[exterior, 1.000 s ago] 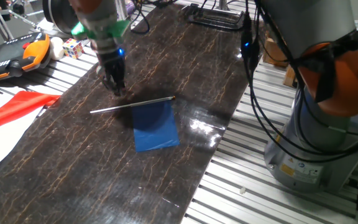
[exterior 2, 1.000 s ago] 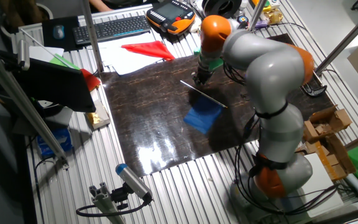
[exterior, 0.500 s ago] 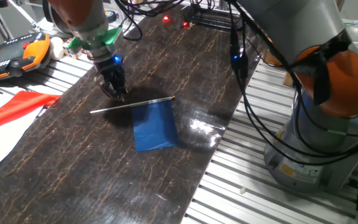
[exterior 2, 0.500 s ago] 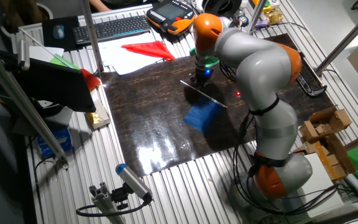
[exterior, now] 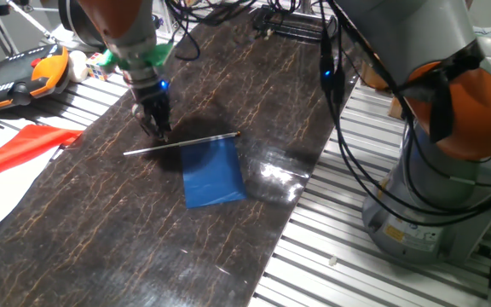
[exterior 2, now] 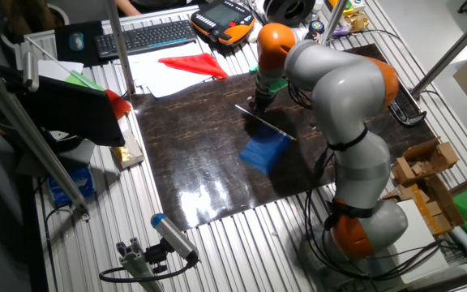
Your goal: Wave the flag
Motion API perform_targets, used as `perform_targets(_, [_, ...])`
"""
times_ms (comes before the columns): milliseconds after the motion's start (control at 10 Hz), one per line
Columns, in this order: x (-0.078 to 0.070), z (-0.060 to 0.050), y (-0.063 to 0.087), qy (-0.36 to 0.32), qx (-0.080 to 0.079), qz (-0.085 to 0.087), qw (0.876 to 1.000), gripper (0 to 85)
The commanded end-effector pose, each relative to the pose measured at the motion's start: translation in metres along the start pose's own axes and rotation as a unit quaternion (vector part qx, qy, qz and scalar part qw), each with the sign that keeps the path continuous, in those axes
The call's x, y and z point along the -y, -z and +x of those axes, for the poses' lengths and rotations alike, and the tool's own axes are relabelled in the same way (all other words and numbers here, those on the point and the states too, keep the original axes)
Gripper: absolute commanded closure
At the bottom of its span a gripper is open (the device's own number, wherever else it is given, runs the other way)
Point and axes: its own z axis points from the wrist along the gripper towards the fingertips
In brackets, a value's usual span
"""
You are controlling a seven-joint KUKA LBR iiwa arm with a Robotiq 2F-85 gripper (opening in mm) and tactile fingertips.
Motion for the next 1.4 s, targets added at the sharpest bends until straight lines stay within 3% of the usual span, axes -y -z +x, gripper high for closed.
perform_targets(0, [0.000,-0.001,-0.001,0.003,0.001,0.003,1.000,44.7])
perform_targets(600, [-0.004,0.000,-0.006,0.031,-0.002,0.013,0.999,46.0])
perform_targets(800, [-0.006,0.000,-0.010,0.036,-0.003,0.018,0.999,51.0])
perform_targets(1100, [-0.007,0.000,-0.013,0.041,-0.007,0.023,0.999,52.0])
perform_targets(1300, [-0.010,0.000,-0.021,0.042,-0.001,0.025,0.999,52.3])
